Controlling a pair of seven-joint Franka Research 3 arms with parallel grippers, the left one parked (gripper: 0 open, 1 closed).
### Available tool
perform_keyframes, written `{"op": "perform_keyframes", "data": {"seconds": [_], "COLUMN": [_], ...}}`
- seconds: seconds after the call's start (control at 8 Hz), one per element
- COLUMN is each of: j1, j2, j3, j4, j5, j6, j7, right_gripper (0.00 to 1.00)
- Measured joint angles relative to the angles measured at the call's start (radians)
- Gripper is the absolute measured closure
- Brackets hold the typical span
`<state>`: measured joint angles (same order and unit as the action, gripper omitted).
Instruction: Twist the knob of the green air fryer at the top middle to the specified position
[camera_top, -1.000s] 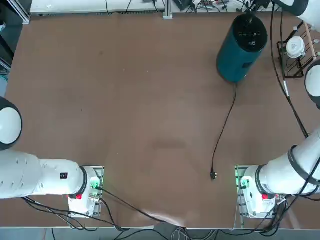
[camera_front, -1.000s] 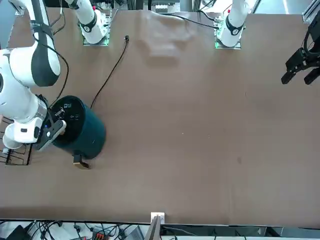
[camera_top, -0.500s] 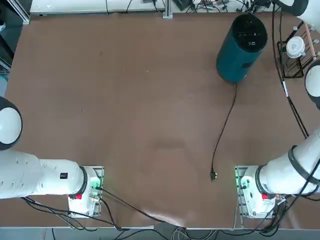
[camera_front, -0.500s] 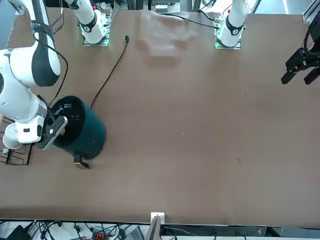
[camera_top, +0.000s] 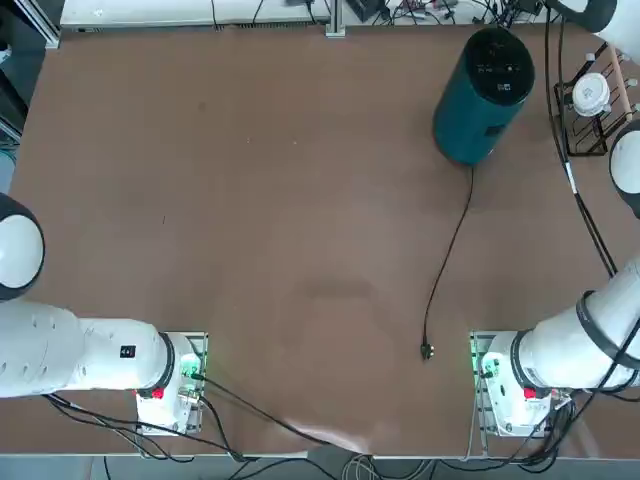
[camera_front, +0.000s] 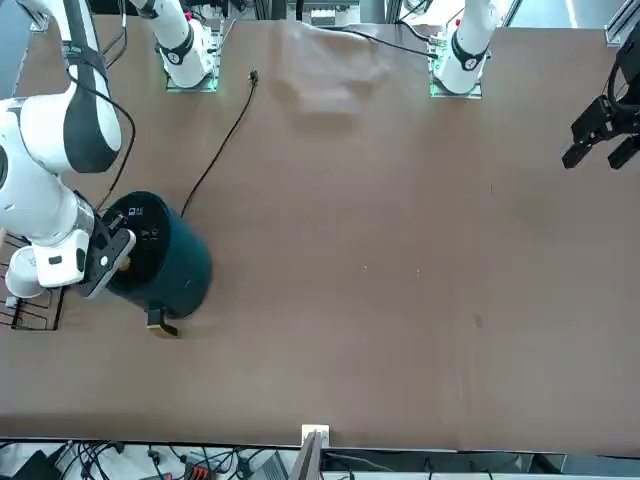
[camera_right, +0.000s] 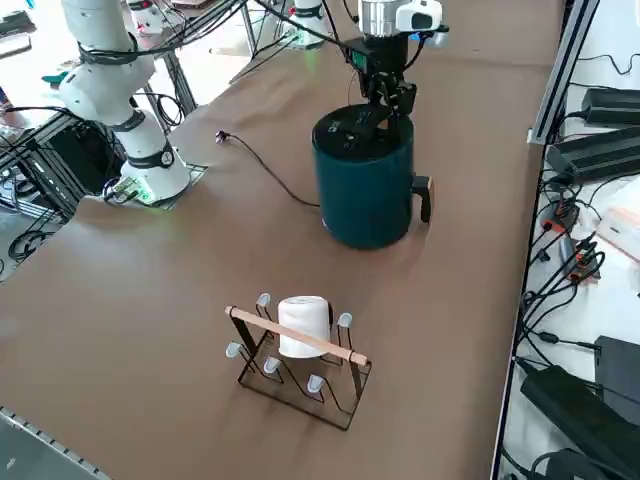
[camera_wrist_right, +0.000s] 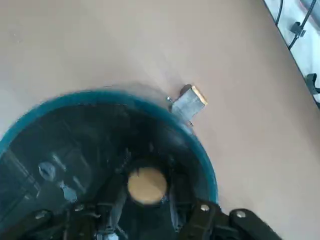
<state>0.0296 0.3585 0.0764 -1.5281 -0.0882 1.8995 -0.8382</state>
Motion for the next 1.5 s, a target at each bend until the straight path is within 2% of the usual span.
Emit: {"op": "perform_keyframes", "data": {"seconds": [0.12,0.38,0.5,0.88,1.5], "j1": [0.000,0.000,0.000,0.004,0.006], "j2": [0.000,0.000,0.000,-0.028,-0.195], "j3": [0.000,0.000,0.000,0.000,-0.012], "j4": [0.000,-0.001,0.000,0.026,0.037], "j5": [0.000,0.001,0.001,0.006,0.014], "j6": [-0.003,-0.003,-0.003,-0.017,-0.143], "j7": [0.000,0.000,0.005,0.137,0.749], "right_gripper": [0.39,0.04,0.00,0.00,0.00]}}
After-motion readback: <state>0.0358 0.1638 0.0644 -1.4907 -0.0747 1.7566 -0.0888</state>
